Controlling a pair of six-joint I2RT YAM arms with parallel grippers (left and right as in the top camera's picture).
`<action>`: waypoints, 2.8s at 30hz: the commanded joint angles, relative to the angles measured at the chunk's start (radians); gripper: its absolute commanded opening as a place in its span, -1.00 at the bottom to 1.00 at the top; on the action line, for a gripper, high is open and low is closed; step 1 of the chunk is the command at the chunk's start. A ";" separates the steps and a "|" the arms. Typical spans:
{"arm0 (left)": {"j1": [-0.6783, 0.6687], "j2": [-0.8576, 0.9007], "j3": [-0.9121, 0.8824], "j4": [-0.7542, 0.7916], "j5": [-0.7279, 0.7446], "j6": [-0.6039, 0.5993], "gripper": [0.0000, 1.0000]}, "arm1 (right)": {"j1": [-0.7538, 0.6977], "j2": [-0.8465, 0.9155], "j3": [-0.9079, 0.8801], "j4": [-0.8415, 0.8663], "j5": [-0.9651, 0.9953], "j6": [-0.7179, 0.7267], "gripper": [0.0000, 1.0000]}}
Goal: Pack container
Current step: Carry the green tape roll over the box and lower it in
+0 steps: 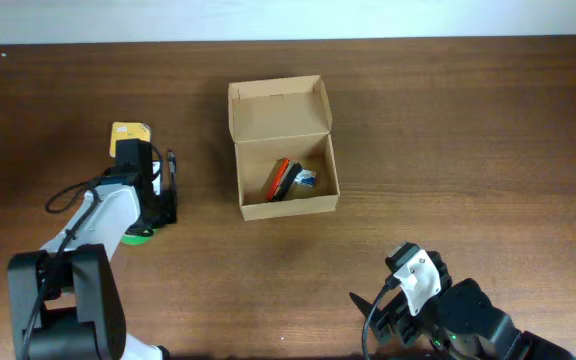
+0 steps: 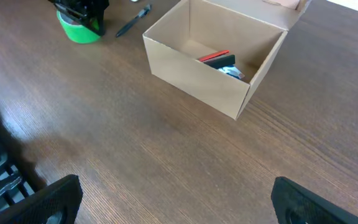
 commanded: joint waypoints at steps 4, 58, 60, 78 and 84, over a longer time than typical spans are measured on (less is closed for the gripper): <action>-0.062 -0.106 0.114 -0.089 0.117 0.035 -0.97 | -0.002 -0.002 -0.004 0.003 0.012 0.008 0.98; -0.715 0.301 0.646 -0.121 0.196 0.122 -0.97 | -0.002 -0.002 -0.004 0.002 0.012 0.008 0.99; -0.715 0.311 0.646 -0.121 0.196 0.122 -0.96 | -0.002 -0.002 -0.004 0.003 0.012 0.008 0.98; -0.716 0.340 0.646 -0.098 0.196 0.122 -0.49 | -0.002 -0.002 -0.004 0.003 0.012 0.008 0.97; -0.716 0.340 0.646 -0.098 0.196 0.122 -0.09 | -0.002 -0.002 -0.004 0.003 0.012 0.008 0.98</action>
